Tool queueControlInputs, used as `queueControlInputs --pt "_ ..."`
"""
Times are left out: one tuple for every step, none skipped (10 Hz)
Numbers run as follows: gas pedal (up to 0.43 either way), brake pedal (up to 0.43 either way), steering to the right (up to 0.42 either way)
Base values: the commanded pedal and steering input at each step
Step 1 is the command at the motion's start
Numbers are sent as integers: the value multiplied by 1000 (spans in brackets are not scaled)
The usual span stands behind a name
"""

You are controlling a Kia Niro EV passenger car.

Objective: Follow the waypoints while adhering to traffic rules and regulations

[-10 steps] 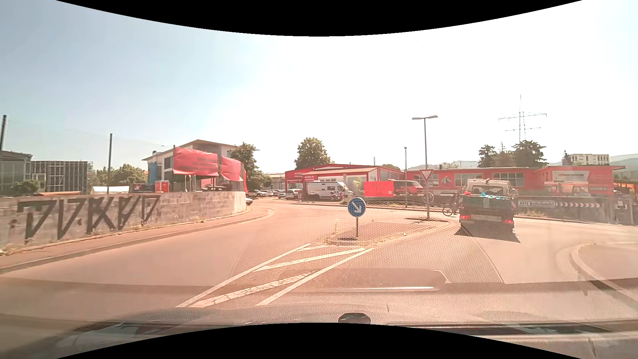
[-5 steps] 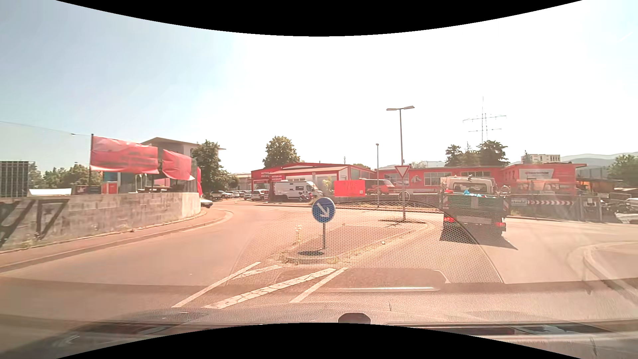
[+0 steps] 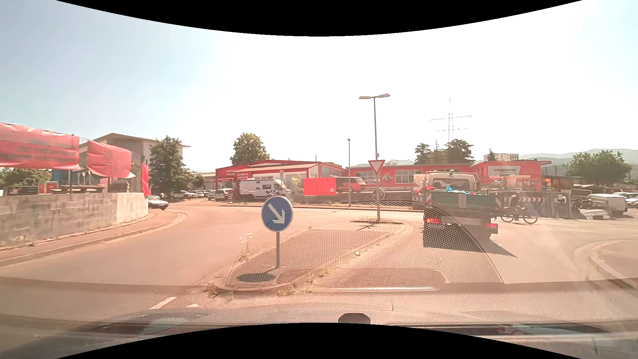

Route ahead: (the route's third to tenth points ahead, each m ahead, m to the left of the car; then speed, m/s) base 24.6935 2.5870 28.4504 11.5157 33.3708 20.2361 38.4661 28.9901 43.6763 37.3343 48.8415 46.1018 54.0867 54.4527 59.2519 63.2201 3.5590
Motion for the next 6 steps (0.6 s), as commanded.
queueControlInputs --pt "0 213 222" --pt "0 213 226" --pt "0 207 230" --pt "0 195 234" --pt "0 177 236" --pt "0 171 238"
